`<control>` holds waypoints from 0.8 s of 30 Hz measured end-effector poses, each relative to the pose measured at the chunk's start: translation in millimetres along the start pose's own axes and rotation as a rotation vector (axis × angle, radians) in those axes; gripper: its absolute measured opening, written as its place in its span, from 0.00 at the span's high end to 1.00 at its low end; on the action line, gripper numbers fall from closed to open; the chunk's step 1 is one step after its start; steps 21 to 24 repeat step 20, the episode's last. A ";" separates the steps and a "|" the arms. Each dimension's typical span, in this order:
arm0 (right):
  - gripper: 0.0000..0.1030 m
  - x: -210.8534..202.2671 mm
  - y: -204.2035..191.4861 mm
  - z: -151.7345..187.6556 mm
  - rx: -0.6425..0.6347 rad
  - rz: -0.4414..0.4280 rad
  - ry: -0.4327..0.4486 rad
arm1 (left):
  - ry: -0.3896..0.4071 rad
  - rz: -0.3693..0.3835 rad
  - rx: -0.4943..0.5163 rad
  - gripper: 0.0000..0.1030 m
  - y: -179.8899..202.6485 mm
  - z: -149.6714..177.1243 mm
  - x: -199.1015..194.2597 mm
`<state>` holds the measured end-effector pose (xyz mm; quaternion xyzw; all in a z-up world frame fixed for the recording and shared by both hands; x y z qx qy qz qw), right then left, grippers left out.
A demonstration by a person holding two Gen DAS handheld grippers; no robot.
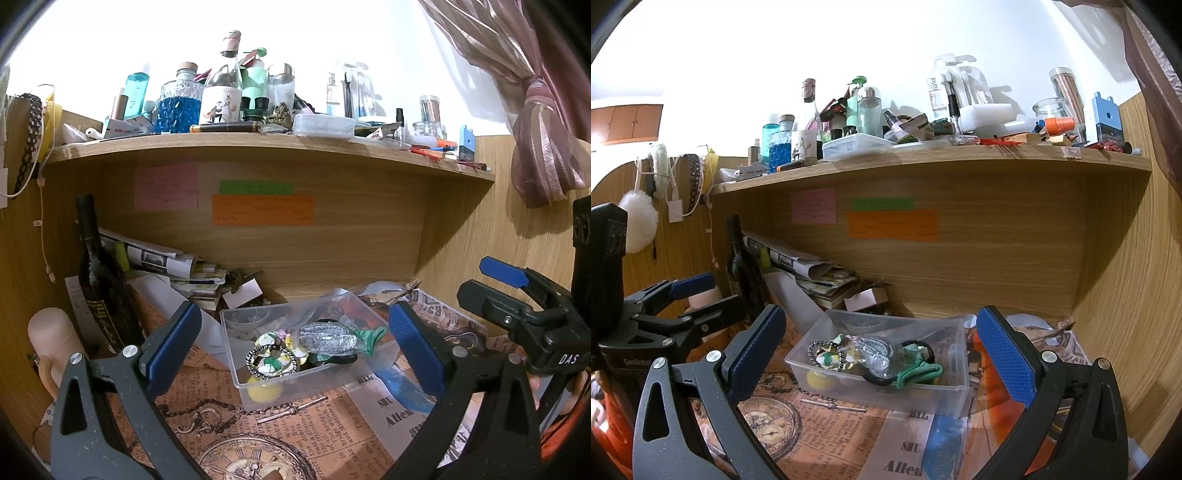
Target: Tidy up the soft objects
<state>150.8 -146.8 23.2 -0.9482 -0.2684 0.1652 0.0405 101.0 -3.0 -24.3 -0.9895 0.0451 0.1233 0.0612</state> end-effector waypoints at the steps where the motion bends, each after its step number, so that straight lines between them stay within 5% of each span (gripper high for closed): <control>1: 0.00 0.1 -0.2 0.0 0.000 0.000 0.000 | -0.001 0.002 0.003 0.00 0.4 0.1 -0.1; 24: 0.00 6.3 3.6 4.4 -0.007 -0.003 -0.018 | -0.017 0.021 0.012 0.00 3.2 5.7 3.5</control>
Point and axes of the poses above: each gripper's, at about its wrist camera, not at the fingertips, and x roughly the way its jaws point, y to its right, z to its underside, the point moved 9 cm from there along x, roughly the way its jaws point, and after that the axes turned 9 degrees about x, right-handed, at the moved point
